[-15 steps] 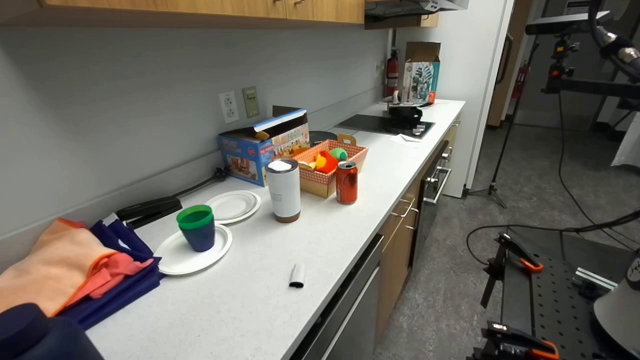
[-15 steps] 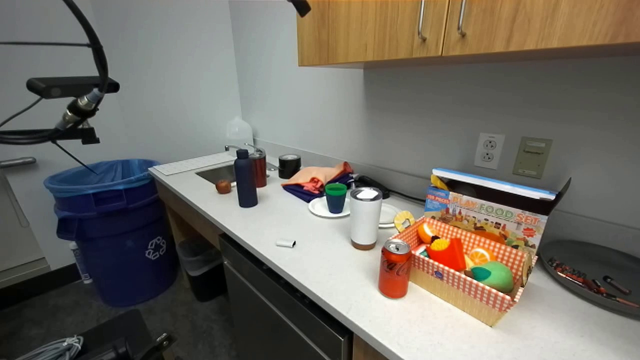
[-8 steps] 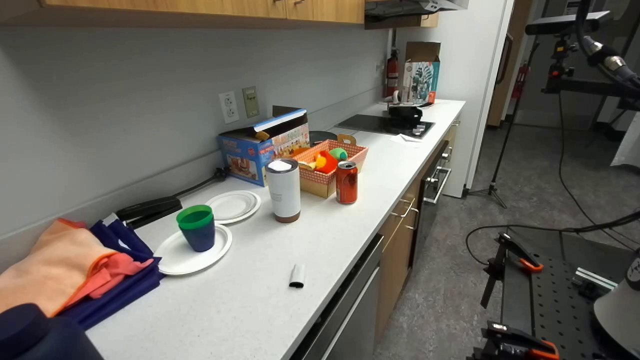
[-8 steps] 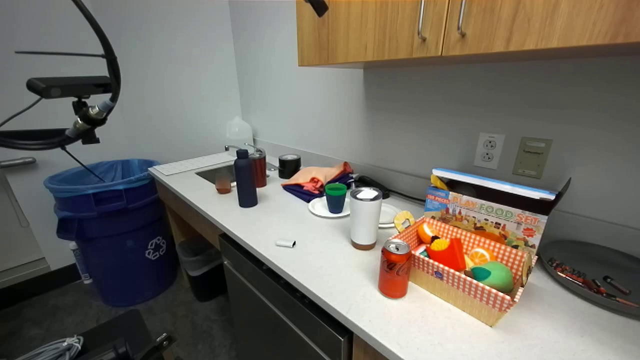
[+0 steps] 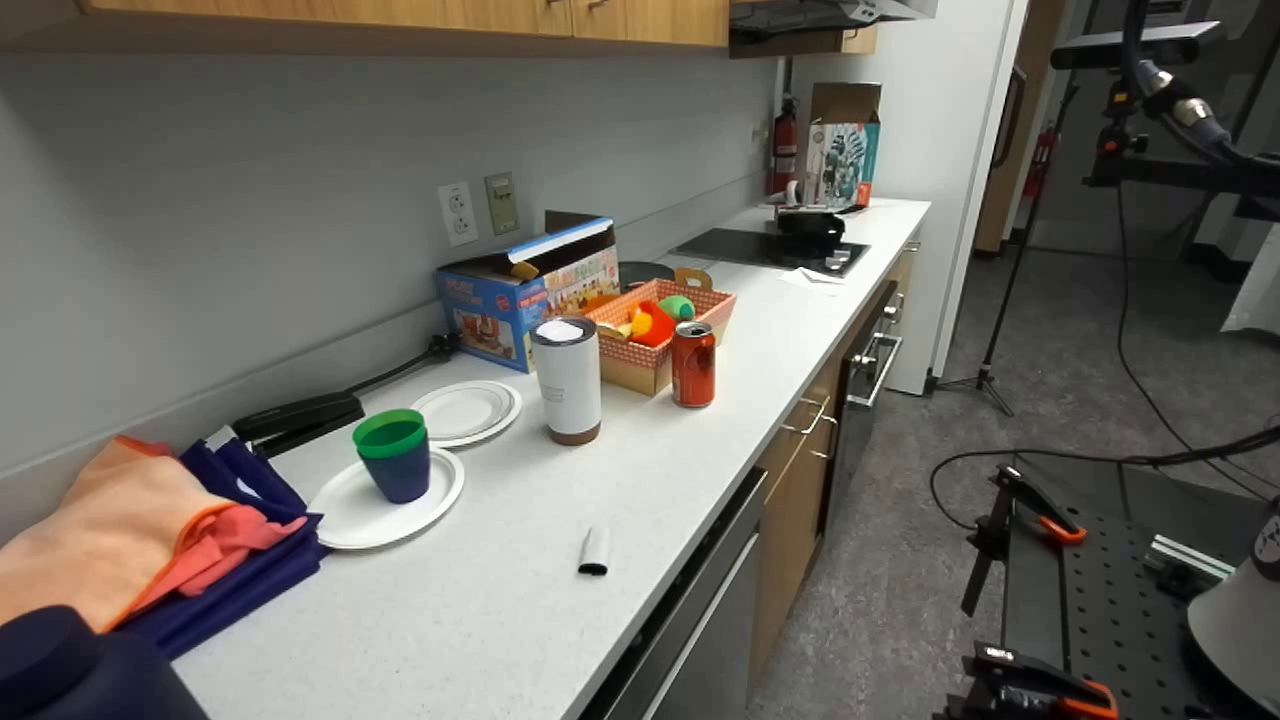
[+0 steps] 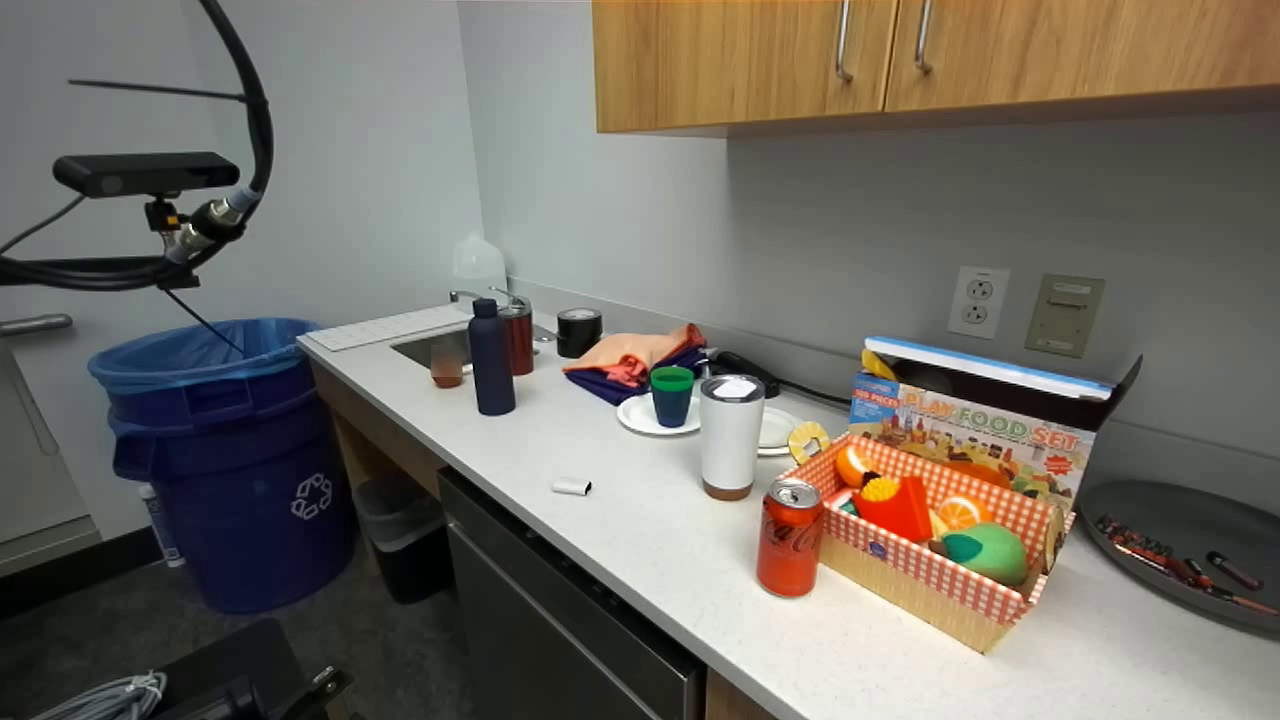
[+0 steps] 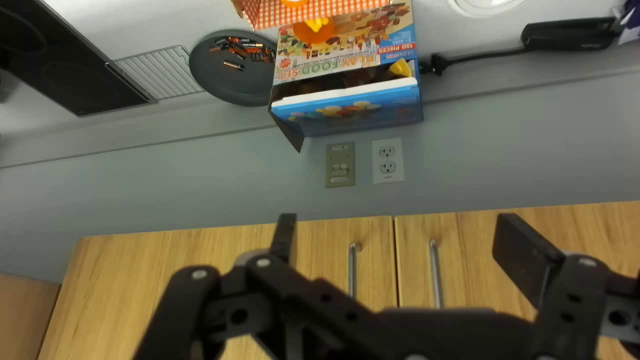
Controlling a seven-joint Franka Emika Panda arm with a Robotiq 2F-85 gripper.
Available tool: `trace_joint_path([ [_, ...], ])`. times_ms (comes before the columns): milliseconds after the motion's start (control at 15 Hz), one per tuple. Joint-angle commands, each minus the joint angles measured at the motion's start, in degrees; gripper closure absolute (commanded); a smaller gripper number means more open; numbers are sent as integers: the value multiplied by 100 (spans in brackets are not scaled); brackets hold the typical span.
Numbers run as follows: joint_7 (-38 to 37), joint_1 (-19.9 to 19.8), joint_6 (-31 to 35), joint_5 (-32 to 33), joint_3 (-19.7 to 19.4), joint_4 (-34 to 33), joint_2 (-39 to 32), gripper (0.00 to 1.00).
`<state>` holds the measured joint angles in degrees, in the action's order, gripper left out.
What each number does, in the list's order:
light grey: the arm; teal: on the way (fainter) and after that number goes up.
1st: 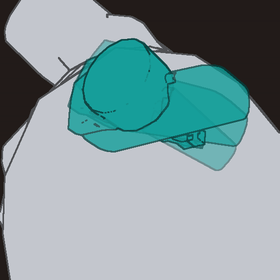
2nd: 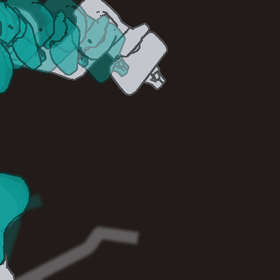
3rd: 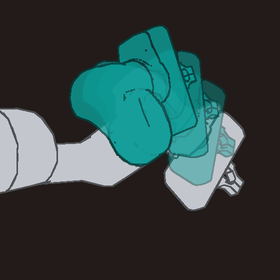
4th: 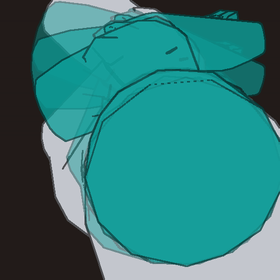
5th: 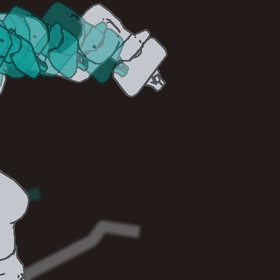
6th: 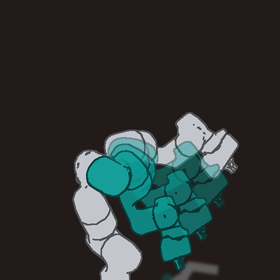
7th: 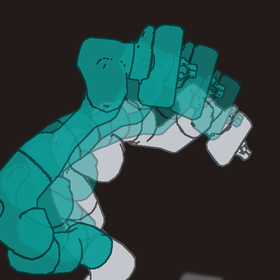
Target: Open the right door of the cabinet above the basket
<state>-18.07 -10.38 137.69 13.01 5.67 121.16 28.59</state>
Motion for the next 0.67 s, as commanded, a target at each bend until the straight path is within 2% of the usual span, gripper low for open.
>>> trace_joint_path([
  [0,-62,-143,432,39,-185,-624,-735,0],
  [267,41,-40,830,-74,-380,-1100,-1463,0],
  [600,-171,-9,1354,268,-345,-1753,-2289,0],
])
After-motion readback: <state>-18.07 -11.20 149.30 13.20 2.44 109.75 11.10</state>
